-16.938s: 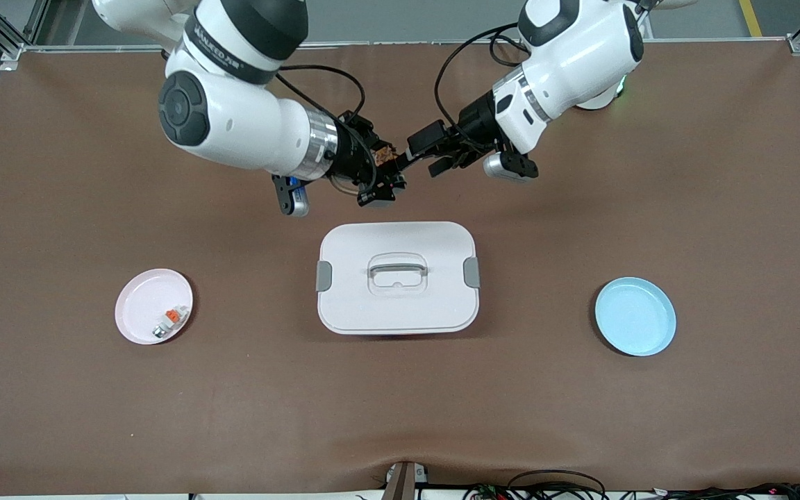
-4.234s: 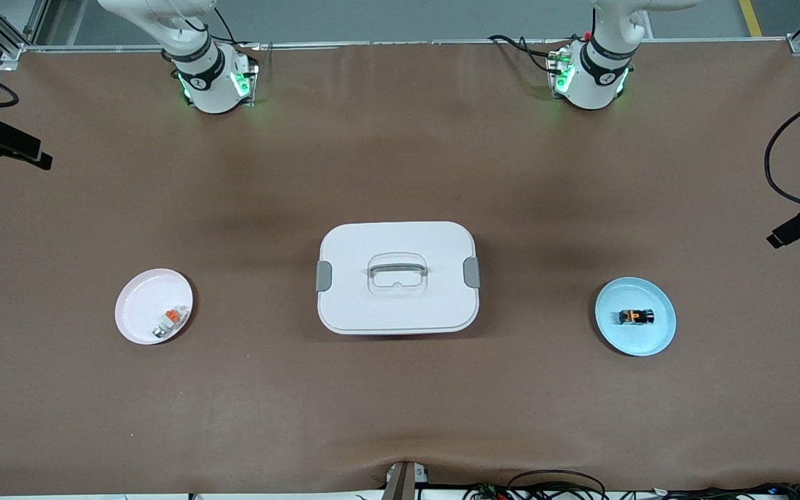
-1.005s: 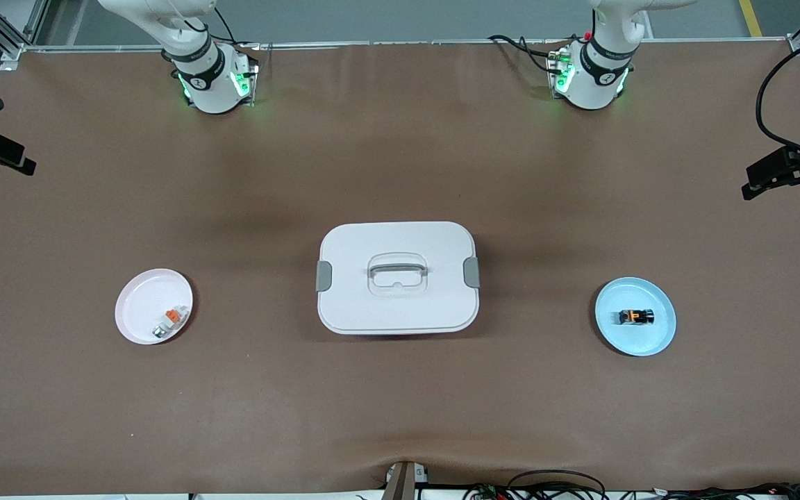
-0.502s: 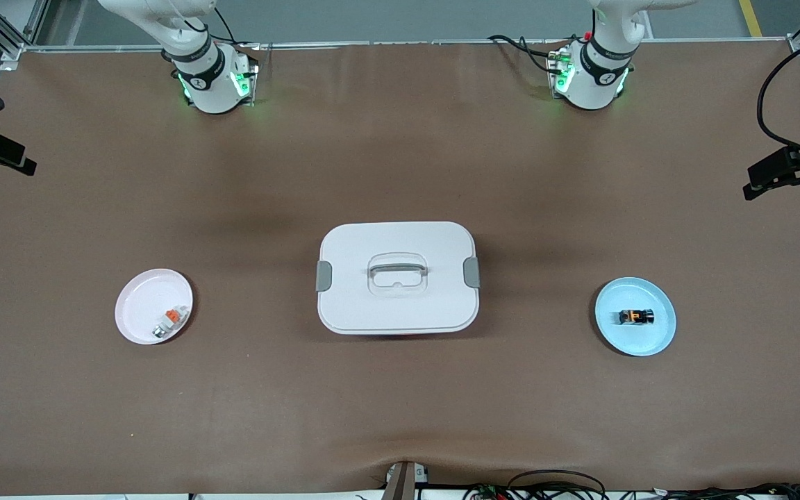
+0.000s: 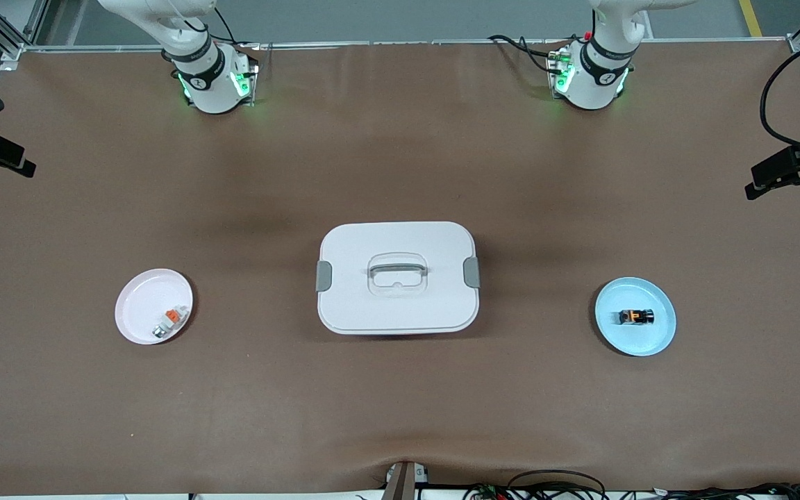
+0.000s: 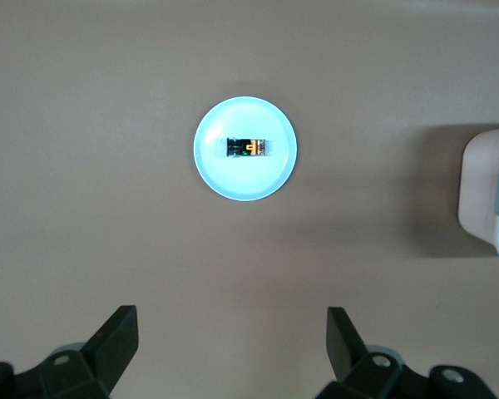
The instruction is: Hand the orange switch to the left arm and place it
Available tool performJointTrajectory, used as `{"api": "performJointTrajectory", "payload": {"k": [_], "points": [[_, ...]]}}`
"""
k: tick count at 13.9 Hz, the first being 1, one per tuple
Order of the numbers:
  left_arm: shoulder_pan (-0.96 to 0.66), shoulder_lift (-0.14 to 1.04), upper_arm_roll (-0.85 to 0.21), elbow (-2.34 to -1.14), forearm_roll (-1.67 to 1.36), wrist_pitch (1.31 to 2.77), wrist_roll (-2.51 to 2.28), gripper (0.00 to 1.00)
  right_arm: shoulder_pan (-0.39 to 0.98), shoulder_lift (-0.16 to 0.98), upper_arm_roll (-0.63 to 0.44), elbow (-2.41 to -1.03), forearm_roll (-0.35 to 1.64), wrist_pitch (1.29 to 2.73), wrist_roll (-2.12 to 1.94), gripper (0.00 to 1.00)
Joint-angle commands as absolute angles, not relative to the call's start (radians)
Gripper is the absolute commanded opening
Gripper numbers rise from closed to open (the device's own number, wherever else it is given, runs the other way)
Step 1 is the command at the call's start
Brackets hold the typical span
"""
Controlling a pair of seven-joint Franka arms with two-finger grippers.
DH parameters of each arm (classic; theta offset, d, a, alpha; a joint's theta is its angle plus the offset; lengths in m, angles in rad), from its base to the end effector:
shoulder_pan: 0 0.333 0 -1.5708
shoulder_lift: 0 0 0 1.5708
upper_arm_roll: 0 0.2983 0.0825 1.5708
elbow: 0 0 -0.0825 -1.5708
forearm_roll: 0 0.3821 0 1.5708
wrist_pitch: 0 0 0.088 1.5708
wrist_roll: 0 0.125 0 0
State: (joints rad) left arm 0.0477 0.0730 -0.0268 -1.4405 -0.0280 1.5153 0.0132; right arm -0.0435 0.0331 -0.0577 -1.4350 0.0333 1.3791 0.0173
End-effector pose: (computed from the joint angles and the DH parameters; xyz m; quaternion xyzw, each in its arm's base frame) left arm 0.5689 0.0088 0.6040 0.9999 0.0031 0.0012 0.0149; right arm 0.5382 -0.0494 0.6174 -0.9973 0.0567 0.0438 0.0174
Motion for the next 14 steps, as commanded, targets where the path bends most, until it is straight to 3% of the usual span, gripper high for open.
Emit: {"api": "performJointTrajectory", "payload": {"k": [1, 14], "points": [[0.043, 0.052, -0.026, -1.433, -0.038, 1.506, -0.020, 1.00, -0.049, 0.025, -0.052, -1.434, 0.044, 1.381, 0.017, 1.00], [0.037, 0.104, -0.025, -1.436, 0.029, 1.491, -0.006, 1.00, -0.049, 0.025, -0.052, -1.436, 0.044, 1.385, 0.017, 1.00]]}}
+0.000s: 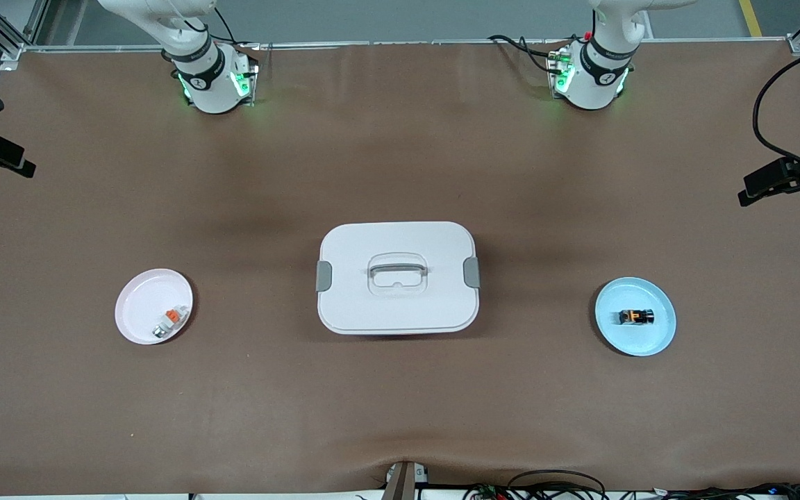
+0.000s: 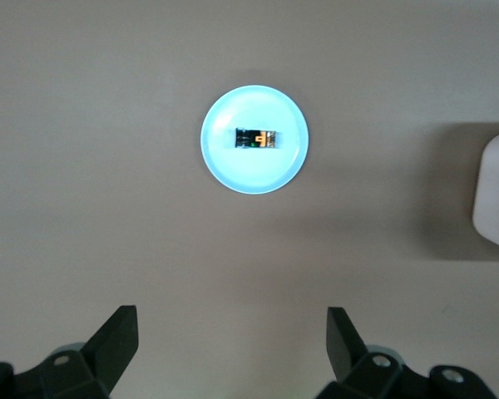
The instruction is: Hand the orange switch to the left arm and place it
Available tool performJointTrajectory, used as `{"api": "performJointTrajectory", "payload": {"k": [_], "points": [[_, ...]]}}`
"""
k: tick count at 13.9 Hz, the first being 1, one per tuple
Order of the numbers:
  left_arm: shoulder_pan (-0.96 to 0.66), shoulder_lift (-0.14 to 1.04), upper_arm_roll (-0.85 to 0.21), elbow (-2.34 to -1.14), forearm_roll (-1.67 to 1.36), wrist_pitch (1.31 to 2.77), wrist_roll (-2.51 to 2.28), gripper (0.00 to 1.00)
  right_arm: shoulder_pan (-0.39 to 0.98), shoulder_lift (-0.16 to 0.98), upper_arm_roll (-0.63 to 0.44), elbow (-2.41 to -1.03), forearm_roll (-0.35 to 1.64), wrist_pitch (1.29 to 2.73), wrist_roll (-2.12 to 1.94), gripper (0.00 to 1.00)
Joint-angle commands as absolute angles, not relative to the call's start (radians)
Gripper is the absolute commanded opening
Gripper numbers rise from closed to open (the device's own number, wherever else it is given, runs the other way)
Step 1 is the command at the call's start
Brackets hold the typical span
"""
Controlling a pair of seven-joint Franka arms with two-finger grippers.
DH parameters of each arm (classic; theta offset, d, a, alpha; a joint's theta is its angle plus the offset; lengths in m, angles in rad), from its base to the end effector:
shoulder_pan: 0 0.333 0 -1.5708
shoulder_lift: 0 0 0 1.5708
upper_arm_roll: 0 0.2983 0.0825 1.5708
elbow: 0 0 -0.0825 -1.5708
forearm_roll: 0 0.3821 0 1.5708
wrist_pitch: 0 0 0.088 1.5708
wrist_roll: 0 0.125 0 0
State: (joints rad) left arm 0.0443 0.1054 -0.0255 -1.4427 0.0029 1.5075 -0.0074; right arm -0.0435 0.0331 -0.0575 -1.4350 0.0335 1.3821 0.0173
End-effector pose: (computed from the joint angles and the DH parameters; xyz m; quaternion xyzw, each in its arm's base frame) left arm 0.5763 0.0120 0.5837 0.9997 0.0132 -0.0203 0.0000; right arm 0.5386 -0.0493 0.6176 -0.9973 0.0567 0.0423 0.0174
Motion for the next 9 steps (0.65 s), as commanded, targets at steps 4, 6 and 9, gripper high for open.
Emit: {"api": "performJointTrajectory", "payload": {"k": [4, 6, 9], "points": [[0.037, 0.106, -0.025, -1.437, 0.026, 1.491, -0.008, 1.00, -0.048, 0.023, -0.051, -1.436, 0.046, 1.404, 0.017, 1.00], [0.037, 0.106, -0.026, -1.437, 0.026, 1.491, -0.005, 1.00, -0.044, 0.025, -0.048, -1.436, 0.046, 1.402, 0.012, 1.00], [0.037, 0.106, -0.026, -1.437, 0.026, 1.491, -0.008, 1.00, -0.041, 0.025, -0.048, -1.436, 0.046, 1.401, 0.006, 1.00]]}}
